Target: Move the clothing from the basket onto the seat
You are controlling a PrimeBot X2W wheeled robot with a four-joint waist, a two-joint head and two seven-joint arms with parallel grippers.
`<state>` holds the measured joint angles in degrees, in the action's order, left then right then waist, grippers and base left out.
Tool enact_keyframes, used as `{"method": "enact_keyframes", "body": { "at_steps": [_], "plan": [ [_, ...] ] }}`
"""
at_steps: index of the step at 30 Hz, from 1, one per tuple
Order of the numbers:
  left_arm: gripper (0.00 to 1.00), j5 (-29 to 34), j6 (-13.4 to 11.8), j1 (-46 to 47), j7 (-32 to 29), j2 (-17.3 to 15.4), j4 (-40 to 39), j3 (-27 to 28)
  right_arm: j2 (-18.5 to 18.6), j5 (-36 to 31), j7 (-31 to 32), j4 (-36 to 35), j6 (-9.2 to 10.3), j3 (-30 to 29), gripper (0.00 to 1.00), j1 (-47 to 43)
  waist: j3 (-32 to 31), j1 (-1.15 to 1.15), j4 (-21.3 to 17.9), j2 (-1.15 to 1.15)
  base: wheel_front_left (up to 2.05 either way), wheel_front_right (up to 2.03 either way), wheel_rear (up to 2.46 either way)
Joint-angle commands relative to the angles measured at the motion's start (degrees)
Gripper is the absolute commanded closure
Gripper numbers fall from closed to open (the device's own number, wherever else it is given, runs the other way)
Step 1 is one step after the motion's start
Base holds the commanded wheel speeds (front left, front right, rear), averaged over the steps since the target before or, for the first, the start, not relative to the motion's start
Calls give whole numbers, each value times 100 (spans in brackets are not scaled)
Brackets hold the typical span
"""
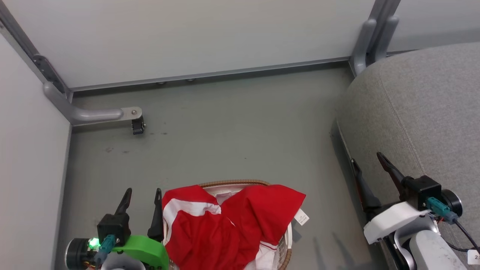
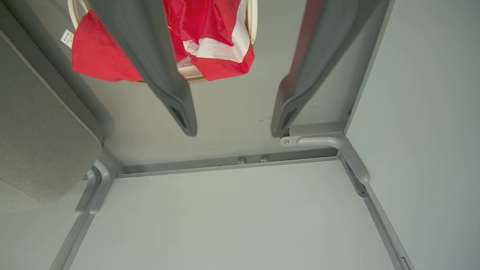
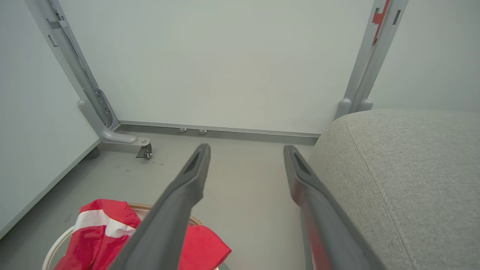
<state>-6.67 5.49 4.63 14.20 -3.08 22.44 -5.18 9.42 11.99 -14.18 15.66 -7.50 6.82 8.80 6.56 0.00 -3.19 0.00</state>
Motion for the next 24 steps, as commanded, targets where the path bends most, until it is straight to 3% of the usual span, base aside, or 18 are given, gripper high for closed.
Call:
{"method": "enact_keyframes", "body": {
  "at_steps": [1,24],
  "plan": [
    [0,147,22,258,65,0,155,-101,38,-132,-57,-77,2,24,0,172,555,0,-261,0,0,0,0],
    [0,532,-139,2314,96,-35,2221,-859,-109,-118,-103,-558,3,177,0,981,2723,0,-853,0,0,0,0]
  ]
}}
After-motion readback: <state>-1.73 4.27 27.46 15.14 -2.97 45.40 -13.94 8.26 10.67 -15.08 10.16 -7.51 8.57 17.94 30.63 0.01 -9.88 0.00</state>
